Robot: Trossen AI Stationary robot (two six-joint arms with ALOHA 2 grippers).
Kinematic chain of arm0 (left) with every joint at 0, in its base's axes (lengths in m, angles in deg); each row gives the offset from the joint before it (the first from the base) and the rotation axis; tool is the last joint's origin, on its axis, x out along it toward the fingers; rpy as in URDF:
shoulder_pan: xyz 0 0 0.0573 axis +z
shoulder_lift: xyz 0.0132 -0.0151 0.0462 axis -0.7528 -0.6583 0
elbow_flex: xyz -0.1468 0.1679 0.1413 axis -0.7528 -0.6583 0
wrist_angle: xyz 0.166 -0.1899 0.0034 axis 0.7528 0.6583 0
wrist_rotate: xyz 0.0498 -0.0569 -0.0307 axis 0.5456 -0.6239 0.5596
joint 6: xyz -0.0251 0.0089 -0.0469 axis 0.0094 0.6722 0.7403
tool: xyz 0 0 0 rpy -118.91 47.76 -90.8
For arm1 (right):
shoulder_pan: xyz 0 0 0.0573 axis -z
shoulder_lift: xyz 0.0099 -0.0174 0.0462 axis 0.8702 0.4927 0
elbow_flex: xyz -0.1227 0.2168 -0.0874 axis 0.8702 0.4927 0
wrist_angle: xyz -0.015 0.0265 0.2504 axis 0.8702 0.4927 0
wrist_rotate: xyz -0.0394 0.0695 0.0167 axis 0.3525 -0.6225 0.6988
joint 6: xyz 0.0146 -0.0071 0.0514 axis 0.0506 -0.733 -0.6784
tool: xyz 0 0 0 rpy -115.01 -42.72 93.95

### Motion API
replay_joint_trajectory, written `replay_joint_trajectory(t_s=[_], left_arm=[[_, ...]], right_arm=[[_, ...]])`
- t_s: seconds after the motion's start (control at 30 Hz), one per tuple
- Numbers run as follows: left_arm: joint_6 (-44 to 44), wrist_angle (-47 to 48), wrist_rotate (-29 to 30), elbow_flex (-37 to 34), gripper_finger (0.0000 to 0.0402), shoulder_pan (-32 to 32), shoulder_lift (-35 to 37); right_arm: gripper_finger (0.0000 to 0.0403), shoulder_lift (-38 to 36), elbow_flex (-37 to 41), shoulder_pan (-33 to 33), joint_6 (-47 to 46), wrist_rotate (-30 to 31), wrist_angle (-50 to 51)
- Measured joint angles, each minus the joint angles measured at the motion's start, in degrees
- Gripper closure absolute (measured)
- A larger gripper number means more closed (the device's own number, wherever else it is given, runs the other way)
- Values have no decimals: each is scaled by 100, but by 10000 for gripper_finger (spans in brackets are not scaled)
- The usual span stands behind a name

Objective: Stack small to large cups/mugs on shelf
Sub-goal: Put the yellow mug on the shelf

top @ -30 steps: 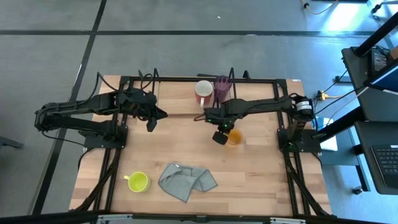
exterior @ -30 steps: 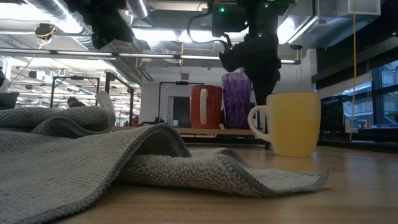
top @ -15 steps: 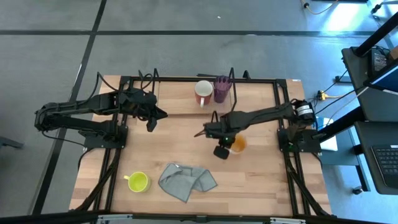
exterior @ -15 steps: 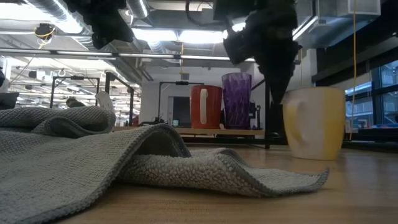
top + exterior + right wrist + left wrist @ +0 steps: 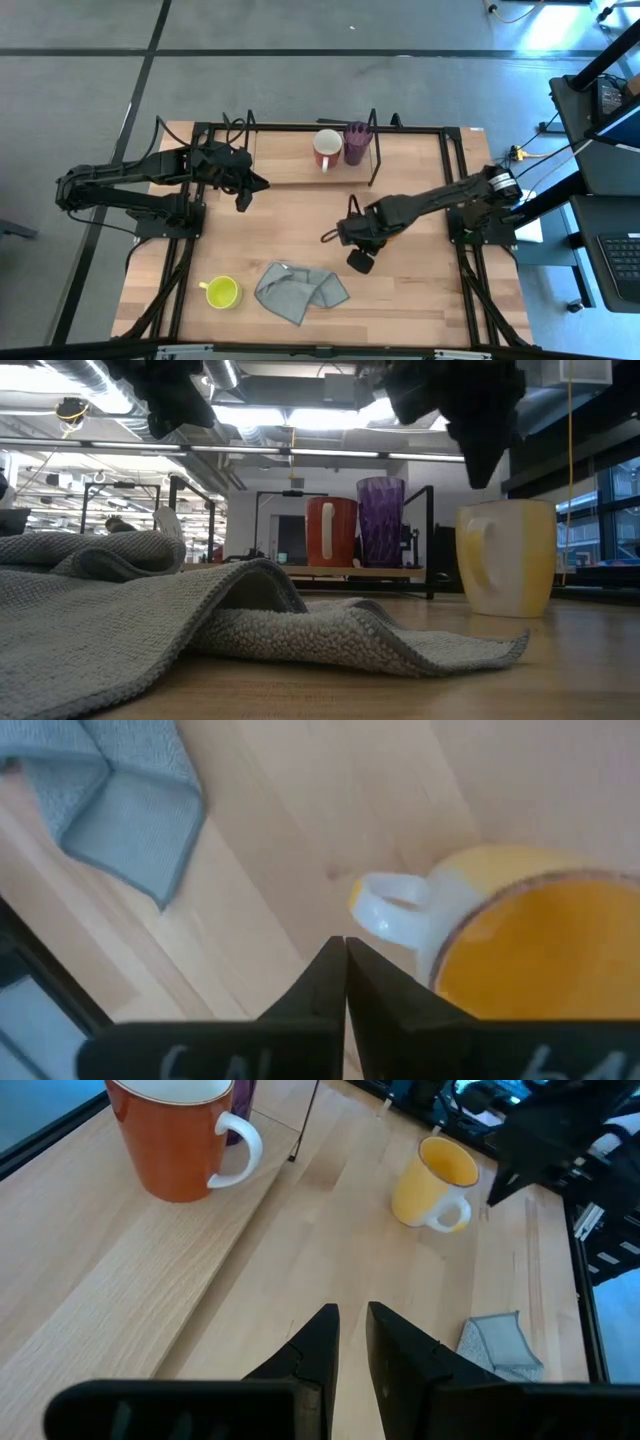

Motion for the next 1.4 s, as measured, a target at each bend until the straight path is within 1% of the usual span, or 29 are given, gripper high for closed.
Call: replay_joint_trajectory(t_s=[0.07, 0.13, 0.33, 0.4, 0.47, 0.6, 0.8, 0.93, 1.03, 1.2, 1.3, 1.4], left_arm=[[1, 2, 0, 0, 353, 0, 0], [2, 2, 0, 0, 353, 0, -1], [-1, 25, 0, 0, 353, -59, 0], [-2, 25, 0, 0, 353, -85, 0], [-9, 29, 0, 0, 353, -117, 0], [-26, 37, -4, 0, 353, -140, 0], [-113, 42, -4, 0, 353, -140, 0], [-137, 43, -4, 0, 353, -140, 0], [-152, 44, -4, 0, 353, -140, 0], [-279, 111, -2, 0, 353, -138, -2], [-285, 201, -2, 0, 353, -136, -1], [-286, 331, -3, 0, 353, -136, -2]], right_arm=[[389, -83, 2, -165, -285, 206, 82], [389, -194, 2, -340, -767, 515, 219], [385, -706, 2, -770, -2958, 1551, 1037], [377, -909, 2, -893, -3752, 1734, 1372], [365, -1088, 2, -975, -4381, 1771, 1675], [326, -1278, 66, -1055, -5243, 1756, 2033], [251, -1301, 542, -1052, -6017, 1321, 1866], [216, -1302, 906, -1011, -6592, 1289, 1691], [208, -1354, 1109, -908, -6739, 1319, 1189], [206, -1348, 1389, -710, -6765, 1526, 499], [210, -1333, 1549, -633, -6842, 1539, 400], [222, -1339, 1699, -629, -6911, 1534, 398]])
